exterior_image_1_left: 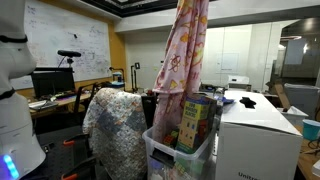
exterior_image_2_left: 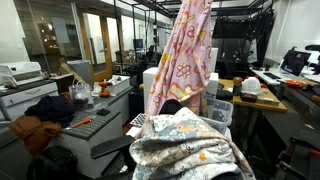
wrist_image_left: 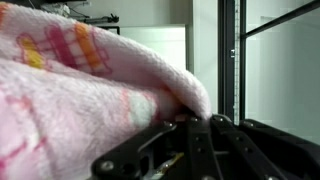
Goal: Put the fleece on the boxes
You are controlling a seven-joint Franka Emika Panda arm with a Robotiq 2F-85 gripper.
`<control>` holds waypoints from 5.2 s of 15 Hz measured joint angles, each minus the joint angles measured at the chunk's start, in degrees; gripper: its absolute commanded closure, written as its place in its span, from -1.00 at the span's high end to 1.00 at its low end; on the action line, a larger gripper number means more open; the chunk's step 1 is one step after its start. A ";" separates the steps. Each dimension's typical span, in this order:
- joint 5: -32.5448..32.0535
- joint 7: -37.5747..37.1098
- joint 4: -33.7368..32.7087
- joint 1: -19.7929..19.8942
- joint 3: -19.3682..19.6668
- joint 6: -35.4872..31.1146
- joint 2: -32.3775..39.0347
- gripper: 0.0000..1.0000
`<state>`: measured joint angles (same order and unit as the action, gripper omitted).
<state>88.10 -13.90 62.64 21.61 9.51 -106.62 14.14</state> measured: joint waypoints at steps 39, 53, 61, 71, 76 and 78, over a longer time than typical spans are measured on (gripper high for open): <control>-64.95 -26.04 1.73 -11.32 16.03 -58.11 2.70 -0.97; -93.78 -61.42 1.00 -28.43 54.74 -74.95 19.02 -0.97; -88.94 -73.58 2.05 -35.13 81.34 -77.83 40.68 -0.26; -91.30 -67.23 12.35 -45.73 83.32 -77.76 43.11 1.00; -100.31 -55.97 18.30 -50.54 70.52 -76.49 31.70 1.00; -102.09 -50.18 20.37 -51.64 64.88 -73.56 25.99 1.00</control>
<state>-13.99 -64.08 83.01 -30.03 74.39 -180.19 40.13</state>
